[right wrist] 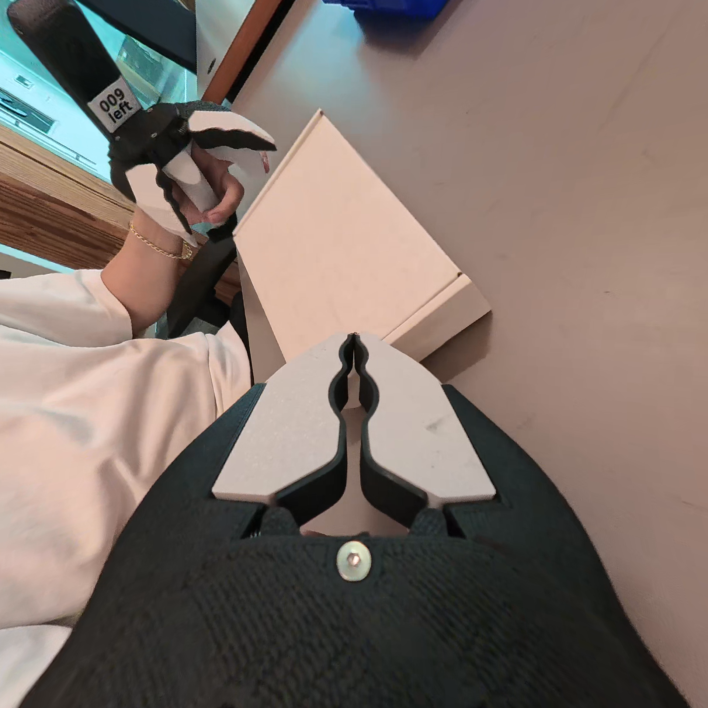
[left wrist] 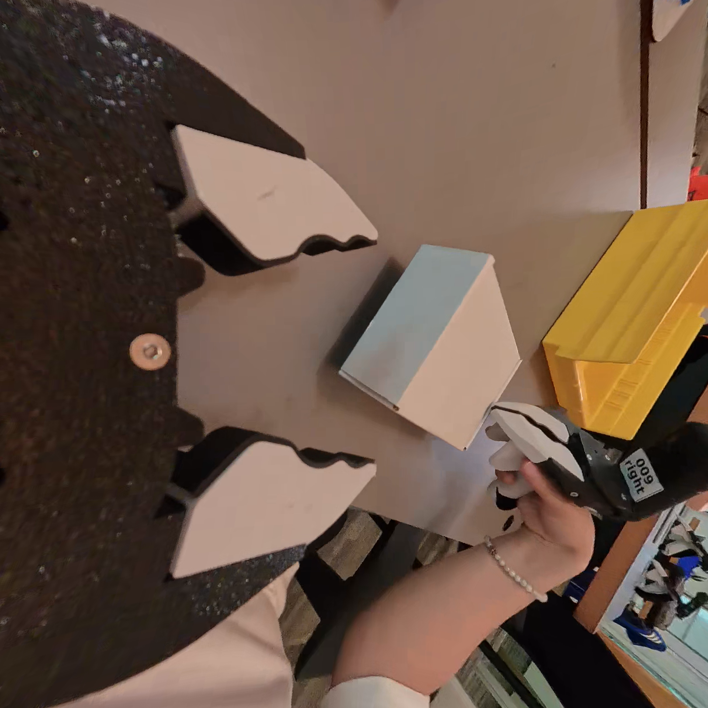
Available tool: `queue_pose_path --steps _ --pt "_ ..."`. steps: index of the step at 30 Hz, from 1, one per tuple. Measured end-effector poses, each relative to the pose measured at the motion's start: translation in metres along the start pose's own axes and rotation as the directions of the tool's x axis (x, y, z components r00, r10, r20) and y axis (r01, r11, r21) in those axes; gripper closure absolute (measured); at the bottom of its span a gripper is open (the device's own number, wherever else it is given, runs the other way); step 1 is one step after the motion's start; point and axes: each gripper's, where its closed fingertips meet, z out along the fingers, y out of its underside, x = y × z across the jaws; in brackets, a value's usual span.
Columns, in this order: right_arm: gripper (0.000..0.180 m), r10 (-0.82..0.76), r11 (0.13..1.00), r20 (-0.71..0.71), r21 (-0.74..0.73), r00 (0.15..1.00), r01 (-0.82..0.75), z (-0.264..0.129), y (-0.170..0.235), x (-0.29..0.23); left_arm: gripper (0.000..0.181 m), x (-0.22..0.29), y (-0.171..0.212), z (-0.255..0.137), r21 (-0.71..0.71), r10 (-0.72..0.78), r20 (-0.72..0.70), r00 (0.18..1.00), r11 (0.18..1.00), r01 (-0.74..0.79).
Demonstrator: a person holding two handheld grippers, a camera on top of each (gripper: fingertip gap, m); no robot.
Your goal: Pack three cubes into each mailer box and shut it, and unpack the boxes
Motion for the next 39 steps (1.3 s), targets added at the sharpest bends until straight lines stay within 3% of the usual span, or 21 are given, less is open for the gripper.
queue_pose_path --steps 4,7,12,15,18,25,30,32,33,35,37,39 --pt "0.180 -0.002 1.000 0.010 0.028 1.000 0.002 0.001 -0.001 0.000 0.081 -0.002 0.000 0.006 -0.021 0.057 0.009 0.998 0.998 -0.057" --pt "0.180 -0.005 0.998 0.023 0.056 1.000 0.004 0.002 -0.002 -0.002 0.080 -0.003 0.004 0.014 -0.095 -0.205 -0.035 0.978 0.975 0.201" --pt "0.180 -0.008 0.997 0.034 0.079 0.999 0.005 0.002 -0.002 -0.002 0.084 -0.006 -0.005 0.017 -0.138 -0.581 -0.111 0.806 0.812 0.567" --pt "0.180 -0.015 0.997 0.027 0.076 1.000 0.012 0.000 -0.001 0.000 0.084 -0.012 -0.007 0.023 -0.176 -0.693 -0.089 0.715 0.718 0.674" --pt "0.180 -0.008 0.997 0.016 0.078 1.000 0.007 -0.004 0.001 0.003 0.085 -0.012 -0.008 0.033 -0.224 -0.746 -0.074 0.662 0.659 0.718" --pt "0.180 -0.015 0.996 -0.016 0.084 1.000 0.016 -0.008 0.005 0.006 0.089 0.002 -0.011 0.067 -0.322 -0.775 -0.069 0.628 0.613 0.721" --pt "0.180 -0.038 0.995 -0.016 0.086 0.999 0.039 -0.005 0.002 0.004 0.106 0.002 -0.010 0.085 -0.331 -0.801 -0.061 0.596 0.580 0.745" --pt "0.180 -0.113 0.991 -0.060 0.063 0.992 0.117 -0.006 0.002 0.005 0.109 -0.004 -0.012 0.088 -0.293 -0.816 -0.082 0.573 0.569 0.768" --pt "0.175 -0.188 0.980 -0.110 0.050 0.976 0.195 -0.009 0.000 0.007 0.110 -0.007 -0.013 0.089 -0.276 -0.833 -0.097 0.545 0.549 0.789" --pt "0.120 -0.362 0.922 -0.259 0.039 0.895 0.384 -0.018 -0.013 0.009 0.110 -0.014 -0.016 0.088 -0.246 -0.865 -0.128 0.485 0.501 0.830" --pt "0.097 -0.563 0.785 -0.425 -0.005 0.709 0.619 -0.032 -0.032 -0.004 0.110 -0.023 -0.027 0.083 -0.208 -0.895 -0.176 0.409 0.440 0.873" --pt "0.070 -0.704 0.585 -0.535 -0.064 0.467 0.808 -0.038 -0.051 -0.032 0.110 -0.031 -0.040 0.076 -0.176 -0.902 -0.230 0.365 0.407 0.896"
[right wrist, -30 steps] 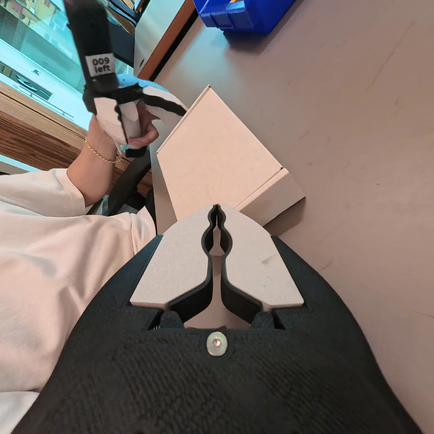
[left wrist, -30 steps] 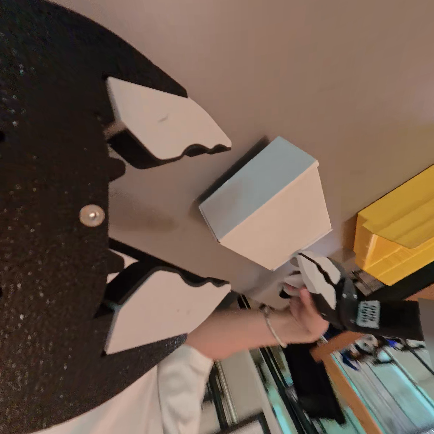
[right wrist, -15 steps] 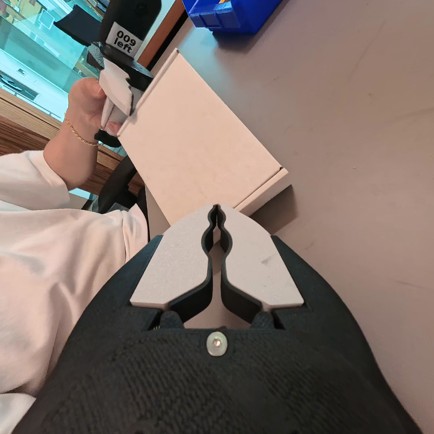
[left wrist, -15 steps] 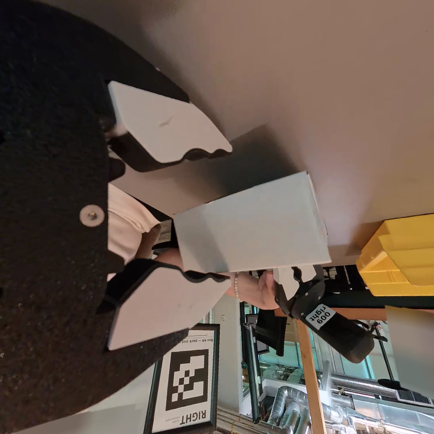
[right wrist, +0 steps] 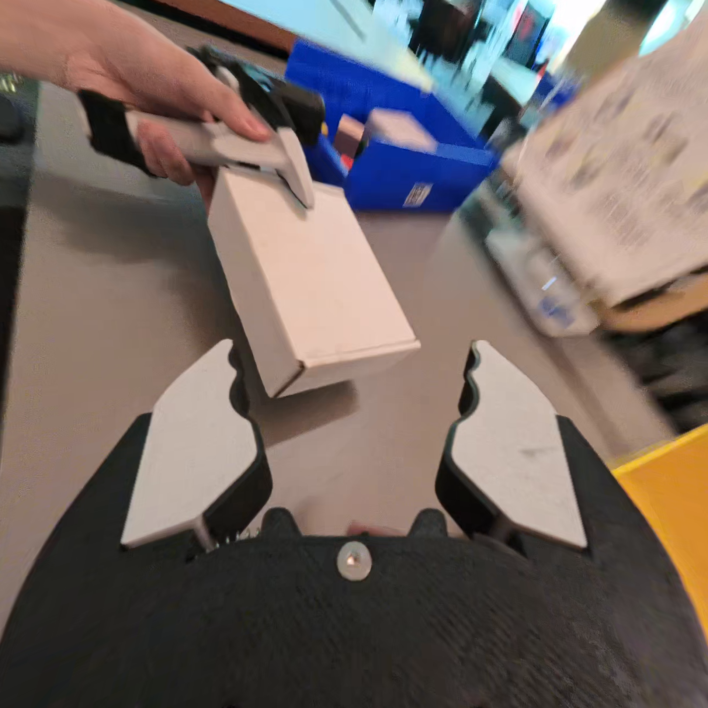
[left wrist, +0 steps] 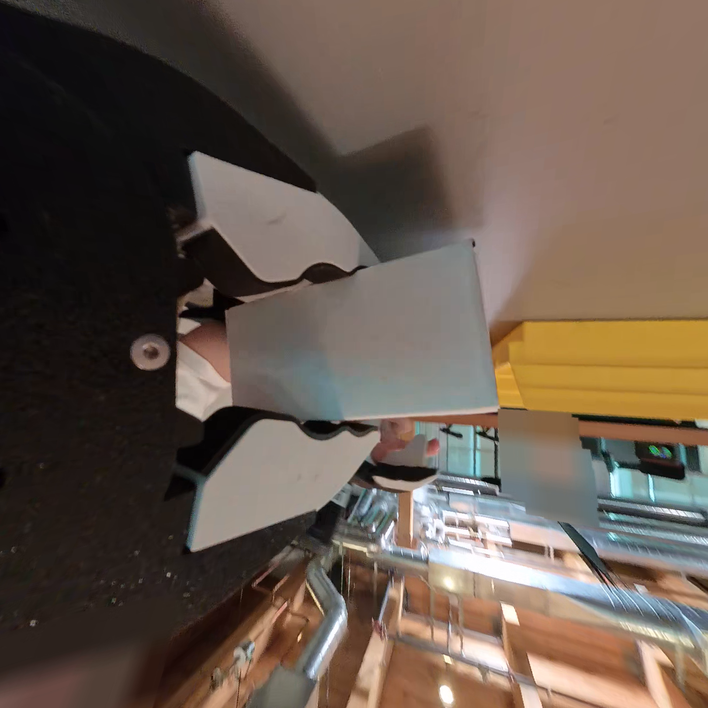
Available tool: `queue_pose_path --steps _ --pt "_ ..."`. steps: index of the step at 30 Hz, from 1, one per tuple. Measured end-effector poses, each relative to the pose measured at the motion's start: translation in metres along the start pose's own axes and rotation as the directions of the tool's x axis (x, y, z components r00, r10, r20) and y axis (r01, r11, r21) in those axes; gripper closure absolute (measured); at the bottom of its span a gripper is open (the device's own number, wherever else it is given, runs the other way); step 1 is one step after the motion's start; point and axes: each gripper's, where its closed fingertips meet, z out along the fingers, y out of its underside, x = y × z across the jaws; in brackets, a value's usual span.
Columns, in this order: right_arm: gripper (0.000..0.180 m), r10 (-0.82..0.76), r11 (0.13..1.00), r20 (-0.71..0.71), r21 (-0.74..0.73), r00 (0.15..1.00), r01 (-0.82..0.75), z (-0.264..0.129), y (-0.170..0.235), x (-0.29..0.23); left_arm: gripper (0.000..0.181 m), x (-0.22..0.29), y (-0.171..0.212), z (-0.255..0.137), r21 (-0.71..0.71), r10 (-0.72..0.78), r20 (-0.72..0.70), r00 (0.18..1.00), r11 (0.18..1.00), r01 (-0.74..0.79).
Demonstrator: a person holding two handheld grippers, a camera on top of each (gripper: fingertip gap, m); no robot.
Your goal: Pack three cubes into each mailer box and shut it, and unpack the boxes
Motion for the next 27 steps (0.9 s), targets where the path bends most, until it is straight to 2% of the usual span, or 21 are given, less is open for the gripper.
queue_pose_path --steps 2,4,7,9,14,17,21,23,25,27 --pt "0.067 -0.206 0.977 -0.087 0.044 0.975 0.210 0.003 -0.030 -0.005 0.110 0.011 -0.007 -0.005 0.009 -0.025 -0.042 0.999 1.000 0.025" --pt "0.067 -0.366 0.927 -0.181 0.012 0.913 0.374 0.014 -0.046 -0.006 0.110 0.023 -0.009 -0.007 -0.008 -0.034 -0.076 0.997 0.999 0.033" --pt "0.067 -0.606 0.791 -0.150 -0.217 0.781 0.572 0.037 -0.026 -0.009 0.110 0.038 -0.009 -0.013 -0.023 -0.026 -0.096 0.995 0.999 0.024" --pt "0.073 -0.708 0.693 -0.125 -0.311 0.695 0.651 0.046 -0.016 -0.008 0.110 0.044 -0.011 -0.018 -0.016 -0.006 -0.090 0.996 1.000 0.004" --pt "0.089 -0.835 0.547 -0.193 -0.386 0.515 0.743 0.055 -0.026 0.000 0.110 0.048 -0.013 -0.028 -0.007 -0.036 -0.118 0.992 0.999 0.036" --pt "0.105 -0.902 0.431 -0.245 -0.507 0.354 0.747 0.054 -0.029 0.018 0.110 0.046 -0.010 -0.028 -0.016 -0.036 -0.116 0.993 0.999 0.034" --pt "0.105 -0.884 0.468 -0.243 -0.470 0.400 0.749 0.059 -0.028 0.010 0.105 0.042 -0.013 -0.033 0.007 0.025 -0.121 0.992 1.000 -0.024" --pt "0.105 -0.857 0.512 -0.219 -0.447 0.465 0.733 0.062 -0.026 0.004 0.098 0.038 -0.015 -0.037 0.041 0.096 -0.097 0.991 0.995 -0.092" --pt "0.105 -0.835 0.544 -0.193 -0.433 0.515 0.719 0.062 -0.024 0.000 0.085 0.036 -0.017 -0.042 0.065 0.224 -0.037 0.974 0.973 -0.221" --pt "0.106 -0.789 0.599 -0.166 -0.422 0.591 0.681 0.055 -0.024 0.000 0.080 0.042 -0.019 -0.051 0.109 0.395 0.018 0.918 0.912 -0.395"
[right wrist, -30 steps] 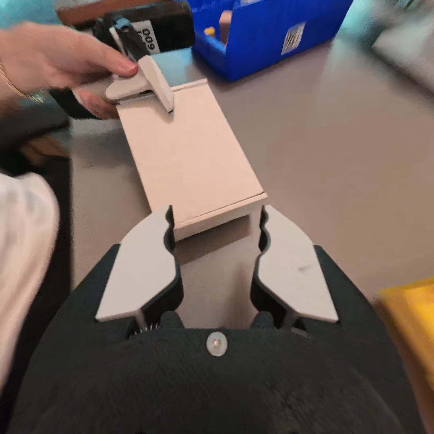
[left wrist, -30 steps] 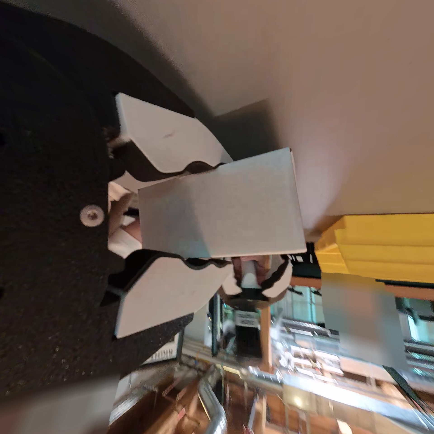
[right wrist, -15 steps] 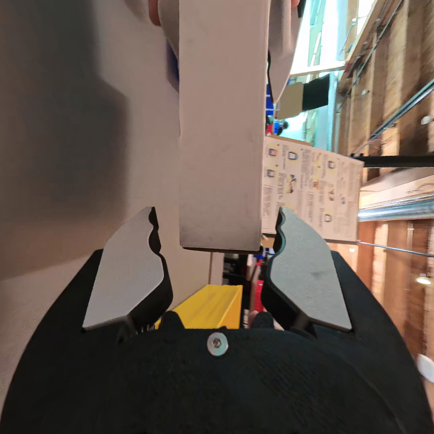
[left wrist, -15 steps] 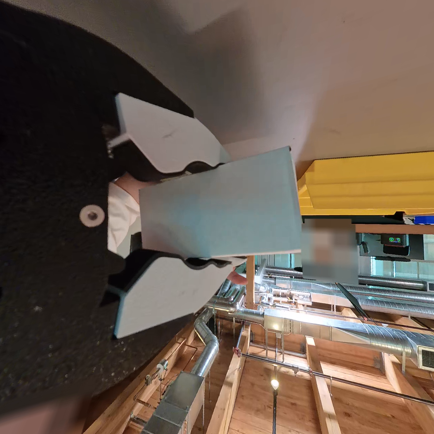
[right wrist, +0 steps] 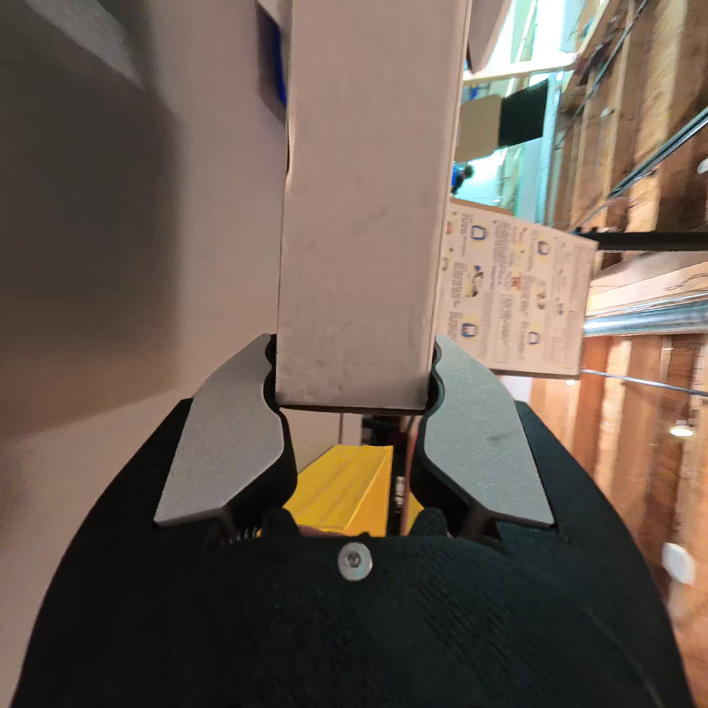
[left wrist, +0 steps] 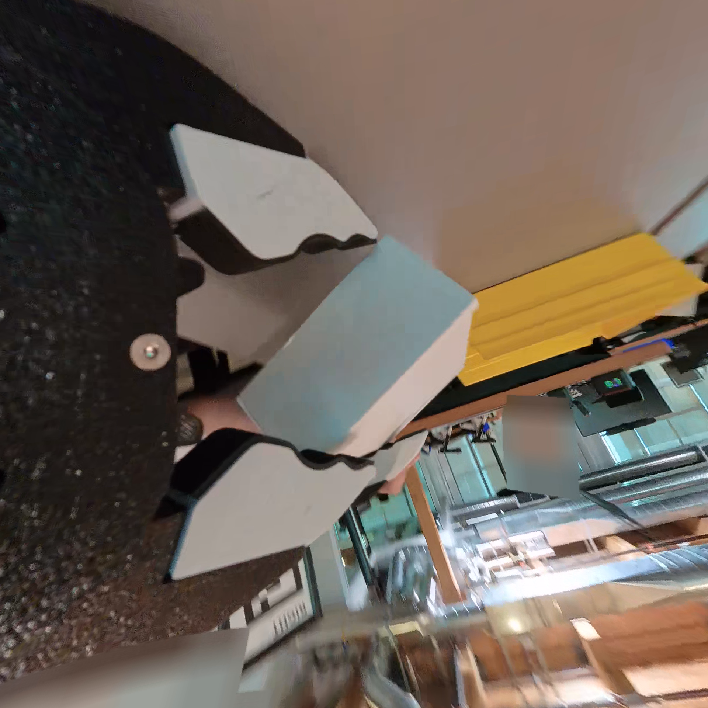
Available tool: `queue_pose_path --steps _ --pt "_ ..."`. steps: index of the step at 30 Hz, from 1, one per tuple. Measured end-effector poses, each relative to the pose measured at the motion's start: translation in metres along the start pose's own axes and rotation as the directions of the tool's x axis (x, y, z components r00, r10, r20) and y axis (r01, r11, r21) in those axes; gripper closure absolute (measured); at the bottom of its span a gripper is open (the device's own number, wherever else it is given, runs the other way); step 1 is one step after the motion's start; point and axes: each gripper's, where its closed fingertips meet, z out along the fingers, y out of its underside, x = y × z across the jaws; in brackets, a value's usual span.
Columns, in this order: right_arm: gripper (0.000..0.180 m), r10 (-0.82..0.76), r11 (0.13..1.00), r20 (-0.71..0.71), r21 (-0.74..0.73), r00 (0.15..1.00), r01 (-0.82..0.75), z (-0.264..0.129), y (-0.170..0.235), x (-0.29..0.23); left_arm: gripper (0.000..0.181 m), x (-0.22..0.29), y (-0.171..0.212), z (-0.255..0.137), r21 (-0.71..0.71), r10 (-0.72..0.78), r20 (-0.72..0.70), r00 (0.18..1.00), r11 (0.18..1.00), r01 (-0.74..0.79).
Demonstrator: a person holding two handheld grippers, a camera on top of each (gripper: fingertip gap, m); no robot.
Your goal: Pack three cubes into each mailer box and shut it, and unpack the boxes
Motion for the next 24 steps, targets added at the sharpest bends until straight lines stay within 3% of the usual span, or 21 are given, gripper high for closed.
queue_pose_path --steps 2,6,9,13,16,18,21,24 --pt "0.106 0.113 0.993 0.097 0.020 0.989 -0.116 -0.008 0.001 0.001 0.072 0.009 -0.008 -0.008 0.045 0.164 0.039 0.986 0.985 -0.166" --pt "0.105 0.267 0.951 0.361 0.053 0.894 -0.305 -0.019 0.002 0.000 0.079 0.043 -0.020 -0.017 0.145 0.437 0.045 0.898 0.887 -0.439" --pt "0.105 0.386 0.883 0.552 0.012 0.739 -0.470 -0.021 0.008 0.001 0.081 0.051 -0.019 -0.020 0.140 0.613 0.113 0.782 0.769 -0.624" --pt "0.107 0.459 0.783 0.742 -0.077 0.489 -0.617 -0.022 0.014 -0.008 0.084 0.049 -0.003 -0.016 0.045 0.799 0.201 0.567 0.570 -0.820" --pt "0.107 0.500 0.707 0.773 -0.105 0.390 -0.700 -0.013 0.017 -0.014 0.086 0.038 0.017 -0.006 -0.085 0.896 0.215 0.389 0.414 -0.907" --pt "0.107 0.534 0.679 0.768 -0.142 0.353 -0.720 -0.008 0.025 -0.025 0.085 0.033 0.028 0.000 -0.156 0.926 0.212 0.311 0.347 -0.925" --pt "0.107 0.569 0.677 0.743 -0.181 0.351 -0.713 -0.005 0.038 -0.048 0.086 0.025 0.039 0.008 -0.228 0.947 0.200 0.251 0.294 -0.928" --pt "0.106 0.589 0.658 0.729 -0.181 0.349 -0.731 -0.002 0.042 -0.065 0.087 0.020 0.049 0.016 -0.243 0.953 0.167 0.253 0.288 -0.926"
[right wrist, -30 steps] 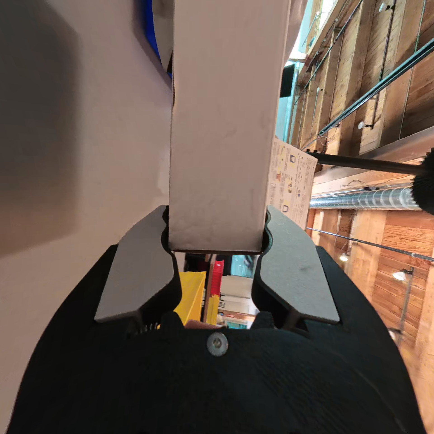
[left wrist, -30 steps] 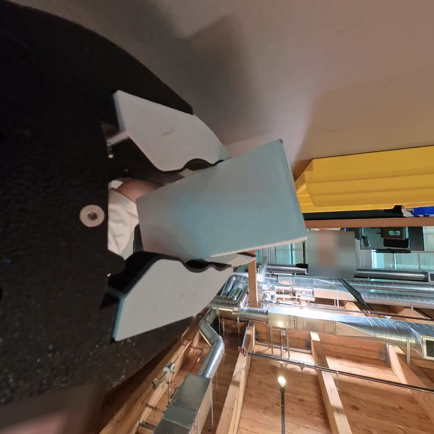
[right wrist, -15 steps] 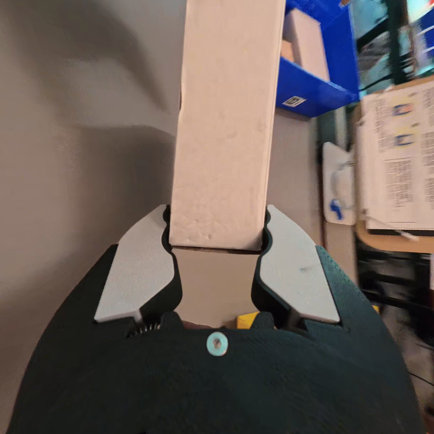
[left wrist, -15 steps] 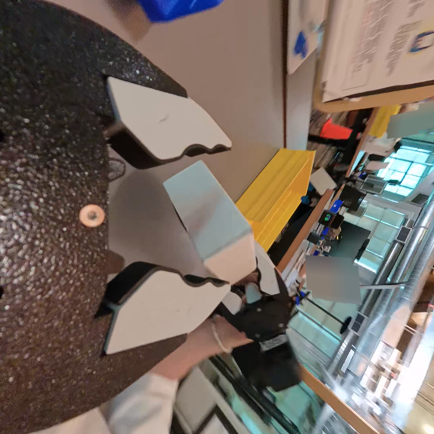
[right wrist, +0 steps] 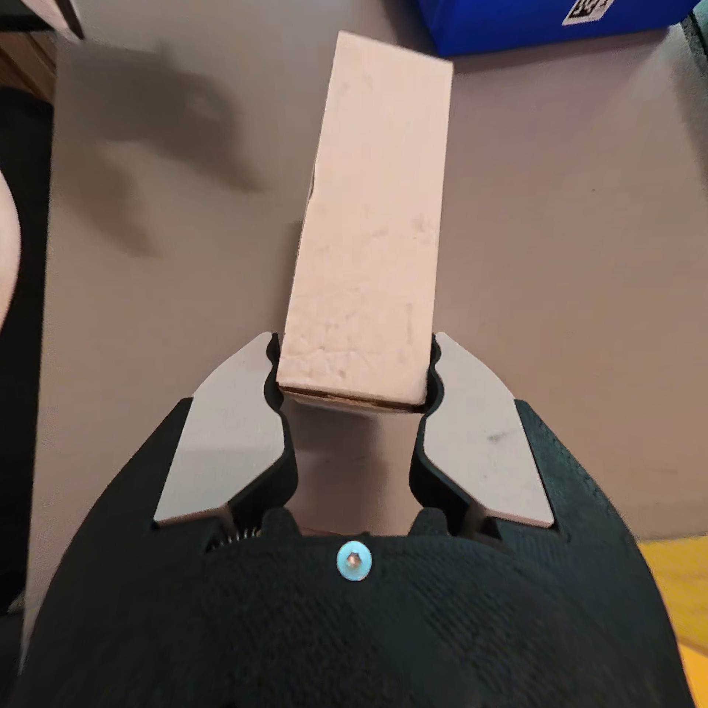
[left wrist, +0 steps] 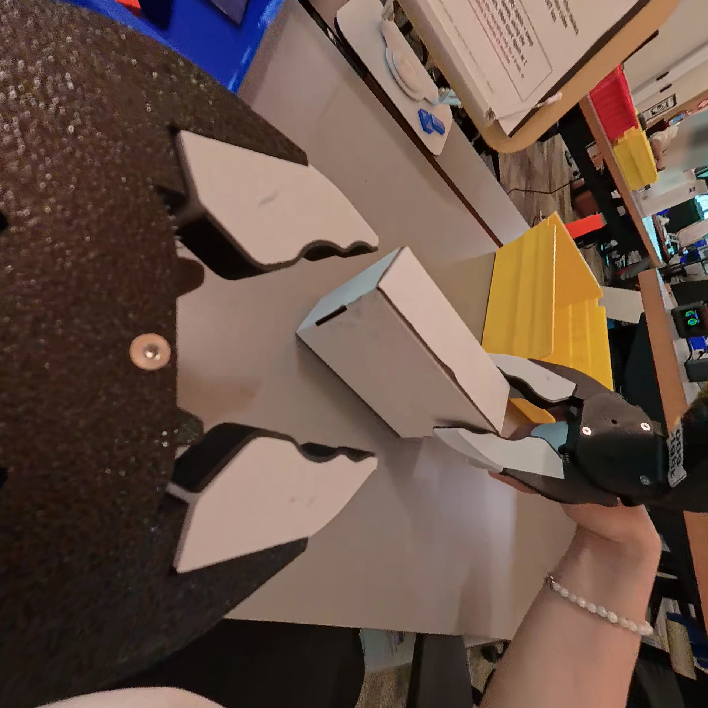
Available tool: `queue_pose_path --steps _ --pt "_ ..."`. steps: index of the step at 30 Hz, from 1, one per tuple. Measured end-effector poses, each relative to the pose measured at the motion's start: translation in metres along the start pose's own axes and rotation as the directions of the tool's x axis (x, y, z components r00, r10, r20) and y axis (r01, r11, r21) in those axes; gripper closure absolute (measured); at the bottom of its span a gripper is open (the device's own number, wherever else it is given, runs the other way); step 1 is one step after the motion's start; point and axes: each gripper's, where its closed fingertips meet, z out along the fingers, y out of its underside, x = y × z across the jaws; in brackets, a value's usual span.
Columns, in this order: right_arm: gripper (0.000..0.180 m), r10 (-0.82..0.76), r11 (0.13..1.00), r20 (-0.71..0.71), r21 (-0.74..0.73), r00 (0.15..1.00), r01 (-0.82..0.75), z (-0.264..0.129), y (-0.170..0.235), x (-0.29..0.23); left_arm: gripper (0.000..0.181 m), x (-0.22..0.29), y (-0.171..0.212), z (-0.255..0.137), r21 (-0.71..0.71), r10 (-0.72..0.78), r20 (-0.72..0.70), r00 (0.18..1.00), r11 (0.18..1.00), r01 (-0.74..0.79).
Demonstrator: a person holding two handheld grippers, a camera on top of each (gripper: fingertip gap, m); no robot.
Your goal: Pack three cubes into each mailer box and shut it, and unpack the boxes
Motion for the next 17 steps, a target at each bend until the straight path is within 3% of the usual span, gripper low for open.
queue_pose_path --steps 9,12,17 --pt "0.105 0.038 0.961 -0.142 0.275 0.989 0.002 -0.003 -0.015 0.005 0.090 0.008 0.003 0.012 -0.038 0.003 -0.017 1.000 0.999 -0.003" --pt "0.088 0.137 0.936 -0.212 0.348 0.968 -0.056 -0.005 -0.017 0.013 0.091 0.004 0.007 0.013 -0.079 0.036 0.000 0.999 0.996 -0.036" --pt "0.103 0.061 0.955 -0.222 0.298 0.973 0.008 0.001 -0.006 0.011 0.104 -0.005 0.001 0.019 -0.145 0.185 0.032 0.982 0.973 -0.179"
